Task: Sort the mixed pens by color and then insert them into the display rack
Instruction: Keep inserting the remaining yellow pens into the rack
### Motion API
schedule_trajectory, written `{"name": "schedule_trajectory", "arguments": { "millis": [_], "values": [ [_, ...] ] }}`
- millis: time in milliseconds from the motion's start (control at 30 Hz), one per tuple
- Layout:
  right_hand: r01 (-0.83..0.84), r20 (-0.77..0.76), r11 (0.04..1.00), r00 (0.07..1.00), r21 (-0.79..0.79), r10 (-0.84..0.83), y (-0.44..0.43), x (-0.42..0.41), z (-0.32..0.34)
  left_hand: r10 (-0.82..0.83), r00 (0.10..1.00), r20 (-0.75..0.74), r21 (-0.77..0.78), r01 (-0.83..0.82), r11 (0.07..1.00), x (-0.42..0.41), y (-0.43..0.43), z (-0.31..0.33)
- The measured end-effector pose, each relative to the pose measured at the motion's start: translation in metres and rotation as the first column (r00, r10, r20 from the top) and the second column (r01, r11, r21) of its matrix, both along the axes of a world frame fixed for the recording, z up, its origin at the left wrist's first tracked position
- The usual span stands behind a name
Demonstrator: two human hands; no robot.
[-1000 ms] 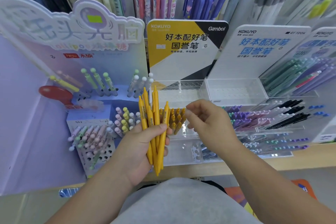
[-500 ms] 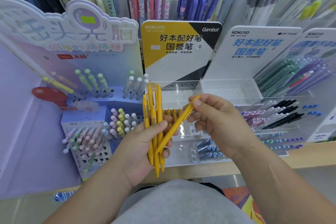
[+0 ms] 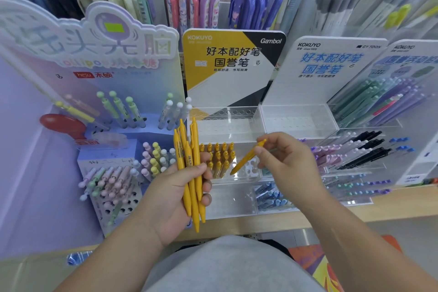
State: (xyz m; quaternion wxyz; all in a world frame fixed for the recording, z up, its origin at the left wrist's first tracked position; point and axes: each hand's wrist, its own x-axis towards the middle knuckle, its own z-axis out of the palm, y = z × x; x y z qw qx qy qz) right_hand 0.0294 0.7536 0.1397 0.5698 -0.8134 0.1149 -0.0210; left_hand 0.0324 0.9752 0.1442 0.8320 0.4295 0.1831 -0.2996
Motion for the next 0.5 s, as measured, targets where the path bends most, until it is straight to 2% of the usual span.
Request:
{"name": "schedule_trajectory", "arguments": {
  "millis": [500],
  "values": [
    [-0.133, 0.066, 0.904, 0.982, -0.406, 0.175, 0.021, 0.002, -0.031, 0.026, 0.998, -0.058, -0.023, -0.027, 0.999, -0.002, 0.003, -0.002]
  ]
}}
